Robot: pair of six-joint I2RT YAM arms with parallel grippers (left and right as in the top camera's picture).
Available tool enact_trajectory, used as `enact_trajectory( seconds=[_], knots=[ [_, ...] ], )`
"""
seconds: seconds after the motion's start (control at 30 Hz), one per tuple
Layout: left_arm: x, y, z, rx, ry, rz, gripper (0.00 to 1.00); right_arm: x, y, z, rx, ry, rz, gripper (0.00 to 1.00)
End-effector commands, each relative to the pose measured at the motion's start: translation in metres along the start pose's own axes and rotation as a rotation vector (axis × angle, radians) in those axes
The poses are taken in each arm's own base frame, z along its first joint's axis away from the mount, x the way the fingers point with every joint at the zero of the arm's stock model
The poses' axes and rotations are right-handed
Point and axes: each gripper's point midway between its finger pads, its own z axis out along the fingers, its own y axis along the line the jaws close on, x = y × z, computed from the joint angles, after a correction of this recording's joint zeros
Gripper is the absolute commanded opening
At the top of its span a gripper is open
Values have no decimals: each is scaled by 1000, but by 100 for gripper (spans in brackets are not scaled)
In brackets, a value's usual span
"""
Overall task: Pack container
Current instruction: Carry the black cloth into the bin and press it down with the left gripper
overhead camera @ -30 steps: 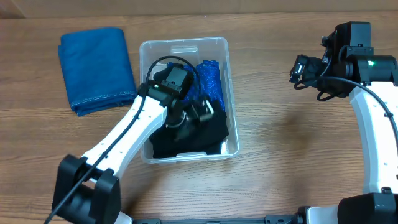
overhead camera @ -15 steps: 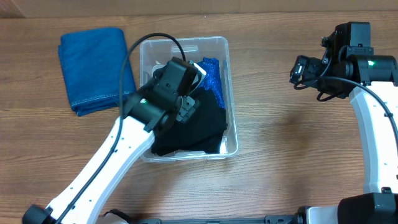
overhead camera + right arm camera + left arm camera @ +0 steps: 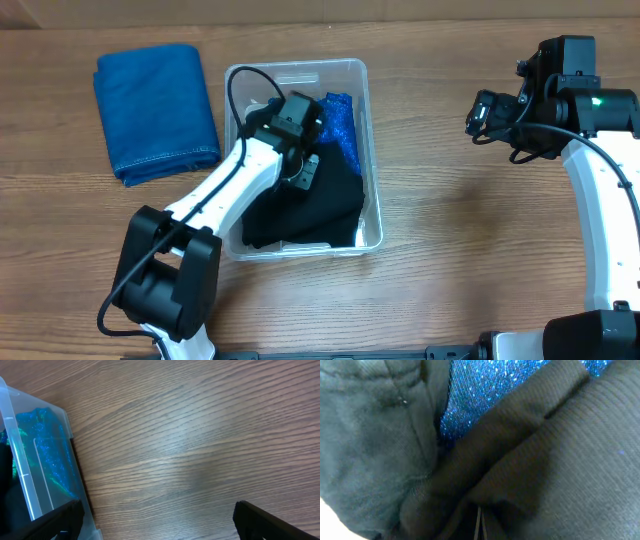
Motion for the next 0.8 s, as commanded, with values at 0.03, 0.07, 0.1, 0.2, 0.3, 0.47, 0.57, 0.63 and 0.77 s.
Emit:
enact_trajectory(
  seconds=[0.03, 0.07, 0.1, 0.2, 0.3, 0.47, 0.57, 0.63, 0.77],
  knots=[
    [68, -50, 27, 201, 256, 172, 4, -2, 1, -1, -2, -12, 2, 100],
    [75, -66, 23, 276, 267, 262, 4, -2, 1, -1, -2, -12, 2, 100],
    [84, -76, 19, 309, 293, 326, 4, -2, 1, -1, -2, -10, 2, 100],
    [87, -81, 19, 298, 298, 351, 4, -2, 1, -1, -1, -9, 2, 100],
    [66, -58, 27, 176, 236, 271, 5, -1, 0, -1, 0, -5, 3, 100],
    [12, -23, -25, 91, 99, 154, 30, 0, 0, -1, 0, -2, 3, 100],
    [-24, 7, -103, -27, -88, 87, 63, 0, 0, -1, 1, -2, 3, 100],
    [-39, 58, -181, -164, -287, -98, 100, 0, 0, -1, 1, -2, 3, 100],
    [-24, 158, -217, -200, -382, -381, 100, -1, 0, -1, 0, -4, 3, 100]
  ],
)
